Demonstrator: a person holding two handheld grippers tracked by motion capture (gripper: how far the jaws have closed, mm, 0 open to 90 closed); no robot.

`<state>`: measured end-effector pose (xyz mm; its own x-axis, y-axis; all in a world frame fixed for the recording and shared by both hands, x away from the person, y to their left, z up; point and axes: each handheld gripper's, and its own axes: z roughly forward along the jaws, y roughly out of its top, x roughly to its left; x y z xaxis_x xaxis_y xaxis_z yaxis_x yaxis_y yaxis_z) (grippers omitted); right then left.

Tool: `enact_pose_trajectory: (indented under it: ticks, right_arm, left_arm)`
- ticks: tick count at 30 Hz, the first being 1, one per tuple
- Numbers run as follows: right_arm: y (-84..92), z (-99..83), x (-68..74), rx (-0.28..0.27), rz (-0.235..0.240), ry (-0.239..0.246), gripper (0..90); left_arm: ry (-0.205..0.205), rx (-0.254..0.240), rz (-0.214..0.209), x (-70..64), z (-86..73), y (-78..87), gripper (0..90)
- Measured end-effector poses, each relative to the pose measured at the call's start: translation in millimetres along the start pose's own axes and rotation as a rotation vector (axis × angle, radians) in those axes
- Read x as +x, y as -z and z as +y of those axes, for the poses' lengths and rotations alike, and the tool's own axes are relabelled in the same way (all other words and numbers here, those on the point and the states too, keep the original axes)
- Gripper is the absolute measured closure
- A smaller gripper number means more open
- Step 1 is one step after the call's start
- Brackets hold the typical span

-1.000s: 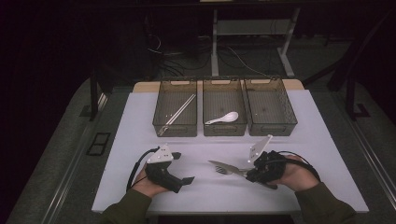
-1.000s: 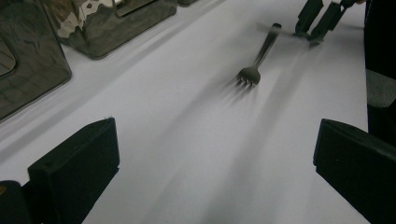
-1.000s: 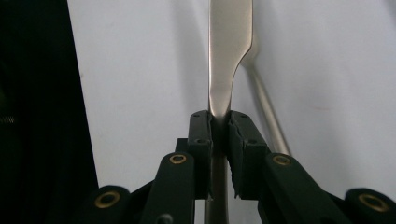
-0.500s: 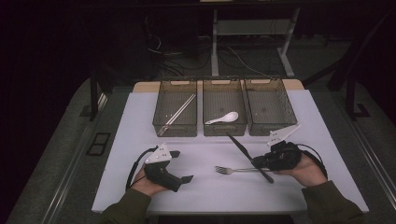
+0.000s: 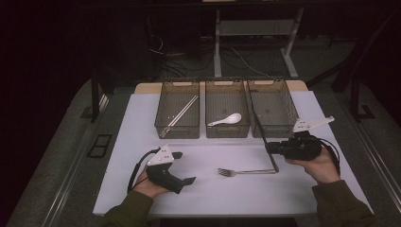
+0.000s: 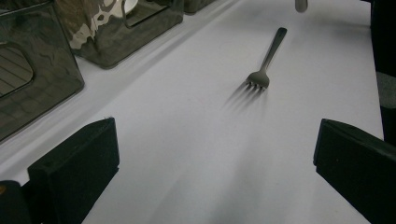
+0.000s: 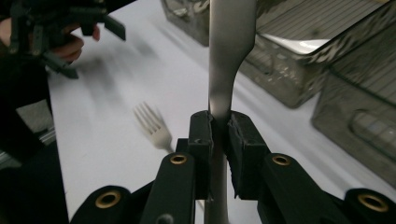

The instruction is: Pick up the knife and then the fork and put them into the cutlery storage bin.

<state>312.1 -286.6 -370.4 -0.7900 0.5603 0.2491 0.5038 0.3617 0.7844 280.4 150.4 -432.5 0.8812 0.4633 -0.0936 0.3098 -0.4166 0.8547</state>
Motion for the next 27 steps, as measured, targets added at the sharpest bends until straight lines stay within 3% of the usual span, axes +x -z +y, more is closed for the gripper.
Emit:
enact_pose_trajectory:
  ticks: [13,27]
  right_arm:
    - [19.7,21.3,-15.1,-0.118,-0.082,-0.034,80.0]
    - [39.4,78.7,-42.0,-0.212,-0.219,-0.039,79.9]
  left_arm:
    - [0.013,-0.009,0.019,-0.6,0.3,4.7,0.0]
    - [0.011,-0.017,0.018,-0.5,0.4,5.7,0.0]
